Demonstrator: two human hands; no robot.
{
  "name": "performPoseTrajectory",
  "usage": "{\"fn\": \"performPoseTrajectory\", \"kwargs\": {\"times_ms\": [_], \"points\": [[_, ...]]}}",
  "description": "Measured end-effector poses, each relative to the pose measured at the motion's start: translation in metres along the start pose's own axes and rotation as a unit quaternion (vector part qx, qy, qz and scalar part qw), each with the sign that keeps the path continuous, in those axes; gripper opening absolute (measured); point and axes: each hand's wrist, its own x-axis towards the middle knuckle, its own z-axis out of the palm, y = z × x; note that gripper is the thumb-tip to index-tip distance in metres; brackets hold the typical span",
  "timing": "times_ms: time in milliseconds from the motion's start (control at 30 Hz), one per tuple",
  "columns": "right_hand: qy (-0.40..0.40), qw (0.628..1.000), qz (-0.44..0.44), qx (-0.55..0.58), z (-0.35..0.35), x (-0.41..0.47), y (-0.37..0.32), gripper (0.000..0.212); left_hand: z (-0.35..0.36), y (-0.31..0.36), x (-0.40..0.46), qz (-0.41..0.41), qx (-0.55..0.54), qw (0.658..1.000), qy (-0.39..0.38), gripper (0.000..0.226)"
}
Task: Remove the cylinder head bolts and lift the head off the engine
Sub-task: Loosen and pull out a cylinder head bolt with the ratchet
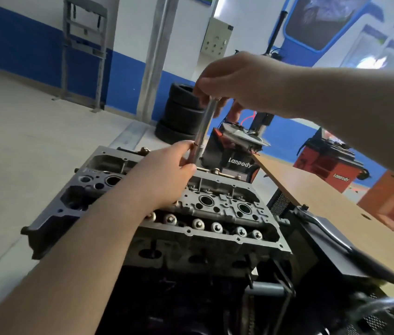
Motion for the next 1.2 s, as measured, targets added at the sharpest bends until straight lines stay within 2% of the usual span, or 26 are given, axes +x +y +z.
{"fn": "performPoseTrajectory", "kwargs": {"times_ms": [67,100,167,200,233,300,333,400,467,533,600,700,800,867,900,967,1000,1067,1133,1200], "points": [[0.012,0.987,-0.010,-0.157,0.003,0.006,0.000,0.051,0.000,0.000,0.001,0.007,-0.015,1.000,-0.011,0.048],[0.018,0.969,-0.024,-0.243,0.002,0.006,0.000,0.050,0.000,0.000,0.001,0.006,-0.019,1.000,-0.010,0.045],[0.017,0.927,-0.052,-0.370,0.000,0.008,0.004,0.034,0.002,0.003,-0.001,0.003,-0.018,1.000,-0.014,0.044],[0.016,0.923,-0.042,-0.383,-0.002,0.009,0.005,0.032,0.004,0.005,-0.002,0.004,-0.016,1.000,-0.017,0.045],[0.005,0.930,-0.025,-0.367,-0.004,0.009,0.004,0.032,0.006,0.007,-0.003,0.004,-0.015,1.000,-0.018,0.046],[0.010,0.975,-0.017,-0.221,-0.009,0.009,0.006,0.017,0.009,0.010,-0.004,0.000,-0.017,1.000,-0.013,0.048],[0.008,0.982,-0.028,-0.186,-0.012,0.009,0.008,0.012,0.010,0.011,-0.004,-0.002,-0.021,1.000,-0.010,0.047],[-0.021,0.989,-0.037,-0.141,-0.017,0.008,0.009,0.020,0.009,0.011,-0.003,-0.005,-0.032,0.999,-0.004,0.046],[-0.043,0.986,-0.007,-0.160,-0.014,0.005,0.008,0.008,0.007,0.011,-0.002,-0.007,-0.040,0.999,-0.011,0.049],[-0.042,0.970,0.006,-0.240,-0.008,0.008,0.011,0.037,0.005,0.011,-0.002,-0.009,-0.045,0.999,-0.021,0.052],[0.003,0.961,-0.011,-0.275,-0.004,0.010,0.011,0.044,0.003,0.012,-0.004,-0.007,-0.048,0.998,-0.032,0.053],[-0.004,0.982,-0.026,-0.187,-0.012,0.007,0.011,0.013,-0.002,0.012,-0.004,-0.009,-0.062,0.997,-0.046,0.056],[-0.022,0.989,-0.056,-0.138,-0.018,0.007,0.012,0.030,-0.010,0.007,-0.004,-0.011,-0.104,0.993,-0.058,0.055],[-0.034,0.991,-0.031,-0.129,-0.015,0.006,0.011,0.010,-0.017,0.003,-0.005,-0.008,-0.137,0.988,-0.075,0.051],[-0.040,0.991,-0.002,-0.127,-0.012,0.007,0.011,0.015,-0.020,0.002,-0.005,-0.013,-0.168,0.982,-0.085,0.047],[-0.021,0.980,0.041,-0.195,-0.007,0.013,0.014,0.048,-0.026,0.001,-0.006,-0.037,-0.254,0.961,-0.100,0.034],[-0.002,0.973,0.049,-0.224,-0.006,0.015,0.015,0.054,-0.028,0.001,-0.007,-0.052,-0.298,0.947,-0.108,0.031],[0.004,0.979,0.044,-0.199,-0.009,0.013,0.016,0.043,-0.030,0.001,-0.007,-0.072,-0.355,0.924,-0.120,0.047],[-0.016,0.988,0.011,-0.154,-0.013,0.009,0.018,0.018,-0.030,-0.001,-0.008,-0.076,-0.369,0.918,-0.125,0.065],[-0.009,0.993,-0.017,-0.120,-0.016,0.005,0.016,0.011,-0.030,-0.002,-0.008,-0.073,-0.374,0.915,-0.131,0.074]]}}
